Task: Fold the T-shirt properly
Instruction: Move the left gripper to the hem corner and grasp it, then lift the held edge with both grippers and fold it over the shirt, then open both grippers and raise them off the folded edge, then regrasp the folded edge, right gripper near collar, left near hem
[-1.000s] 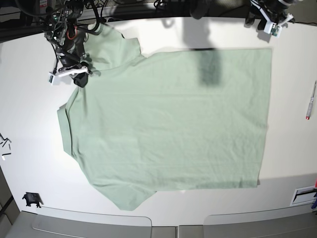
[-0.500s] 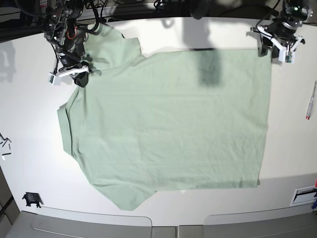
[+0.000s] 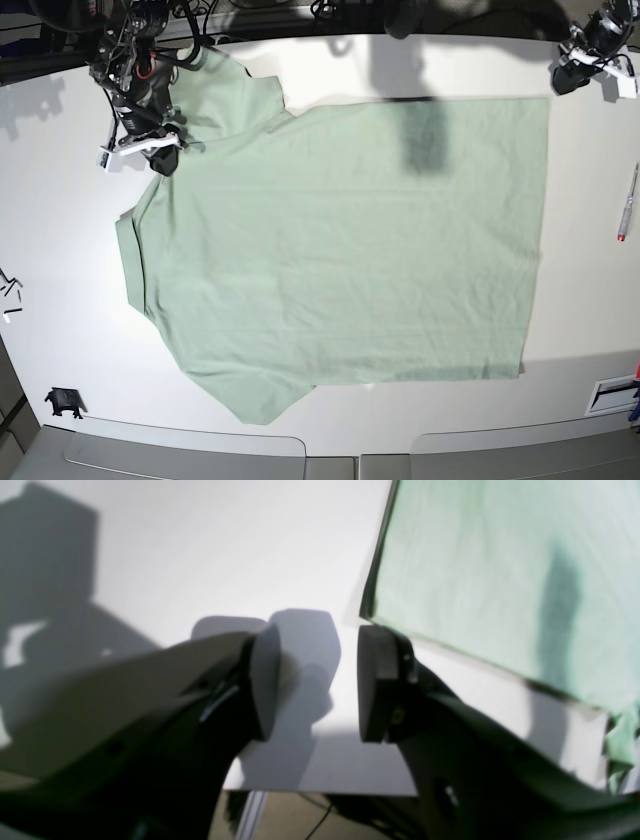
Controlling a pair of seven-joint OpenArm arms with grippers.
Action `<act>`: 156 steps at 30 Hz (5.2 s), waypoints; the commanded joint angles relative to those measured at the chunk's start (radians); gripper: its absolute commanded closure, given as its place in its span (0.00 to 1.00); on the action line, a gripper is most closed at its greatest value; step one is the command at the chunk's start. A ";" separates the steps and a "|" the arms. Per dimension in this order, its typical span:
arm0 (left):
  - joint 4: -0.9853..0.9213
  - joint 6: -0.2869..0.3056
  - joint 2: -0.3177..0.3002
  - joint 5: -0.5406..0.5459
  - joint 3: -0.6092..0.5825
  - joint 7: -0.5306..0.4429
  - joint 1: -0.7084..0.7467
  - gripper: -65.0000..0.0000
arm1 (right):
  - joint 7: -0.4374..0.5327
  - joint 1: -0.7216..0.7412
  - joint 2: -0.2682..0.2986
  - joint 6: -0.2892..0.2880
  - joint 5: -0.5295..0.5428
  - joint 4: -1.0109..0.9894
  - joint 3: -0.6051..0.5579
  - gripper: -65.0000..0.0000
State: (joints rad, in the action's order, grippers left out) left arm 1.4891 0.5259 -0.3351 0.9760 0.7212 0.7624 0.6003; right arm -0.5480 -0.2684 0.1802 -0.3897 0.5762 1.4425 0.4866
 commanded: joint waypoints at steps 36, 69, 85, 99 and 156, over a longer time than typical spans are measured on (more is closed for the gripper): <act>-0.022 0.075 0.030 0.058 -0.103 0.087 -0.050 1.00 | -0.160 -0.108 0.065 -0.026 0.008 0.030 0.006 1.00; 0.031 0.172 0.029 0.508 0.240 0.339 -0.034 1.00 | -0.365 -0.168 0.116 -0.146 0.396 0.187 0.355 1.00; 0.031 0.172 0.030 0.270 0.237 0.177 -0.119 1.00 | -0.192 -0.026 0.116 0.014 -0.118 0.184 0.025 1.00; 0.031 0.172 0.014 0.269 0.197 0.141 -0.127 1.00 | -0.193 -0.026 0.116 0.014 -0.128 0.184 0.017 1.00; 0.164 0.172 -0.280 0.076 0.408 0.047 -0.198 0.52 | -0.433 -0.317 -0.062 -0.110 0.311 0.216 0.221 0.49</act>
State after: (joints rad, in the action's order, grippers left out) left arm 1.6371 0.6926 -0.5900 1.0275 1.1187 0.8379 0.4015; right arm -0.9752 -0.5758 0.1116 -0.4950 0.8860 1.6493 0.7040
